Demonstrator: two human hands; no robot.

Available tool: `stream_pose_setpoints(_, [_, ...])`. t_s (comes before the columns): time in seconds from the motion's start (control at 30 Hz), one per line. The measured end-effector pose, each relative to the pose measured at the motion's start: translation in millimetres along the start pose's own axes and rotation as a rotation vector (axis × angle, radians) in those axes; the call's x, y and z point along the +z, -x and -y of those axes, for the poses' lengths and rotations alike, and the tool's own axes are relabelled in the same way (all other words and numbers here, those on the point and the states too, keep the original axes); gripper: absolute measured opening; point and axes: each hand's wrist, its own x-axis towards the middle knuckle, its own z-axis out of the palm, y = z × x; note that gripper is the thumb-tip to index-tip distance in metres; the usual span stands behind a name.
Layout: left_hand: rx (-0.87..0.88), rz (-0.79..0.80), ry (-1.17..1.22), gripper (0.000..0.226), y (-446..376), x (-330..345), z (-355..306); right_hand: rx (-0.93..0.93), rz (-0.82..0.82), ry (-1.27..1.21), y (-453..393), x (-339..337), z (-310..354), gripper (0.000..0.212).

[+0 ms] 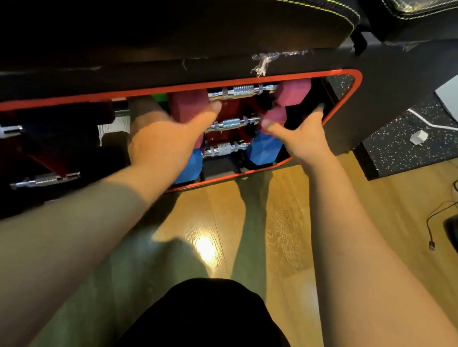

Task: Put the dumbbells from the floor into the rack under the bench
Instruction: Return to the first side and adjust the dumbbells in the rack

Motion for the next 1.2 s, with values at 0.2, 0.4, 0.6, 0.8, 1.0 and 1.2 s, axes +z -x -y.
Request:
stream_pose_setpoints(0.2, [0.055, 0.093, -0.196, 0.081, -17.4, 39.3, 56.0, 0.064, -0.012, 0.271, -14.7, 43.5, -17.2, 0.130])
stream_pose_setpoints(0.4, [-0.049, 0.305, -0.204, 0.076, -46.8, 54.5, 4.9, 0.030, -0.057, 0.233, -34.3, 49.8, -18.1, 0.104])
stream_pose_setpoints(0.6, [0.026, 0.134, -0.397, 0.081, -76.5, 68.4, 23.2, 0.037, -0.076, 0.147, -35.2, 53.8, -16.5, 0.084])
stream_pose_setpoints(0.8, [0.052, 0.129, -0.435, 0.083, -79.5, 70.1, 24.8, 0.018, -0.097, 0.124, -32.5, 55.6, -18.3, 0.081])
stream_pose_setpoints(1.0, [0.094, 0.149, -0.480, 0.073, -81.6, 71.6, 29.8, -0.004, -0.097, 0.124, -28.6, 55.3, -19.4, 0.082])
stream_pose_setpoints(1.2, [0.090, 0.127, -0.457, 0.071, -77.7, 70.4, 31.1, -0.015, -0.109, 0.108, -26.7, 57.1, -21.6, 0.087])
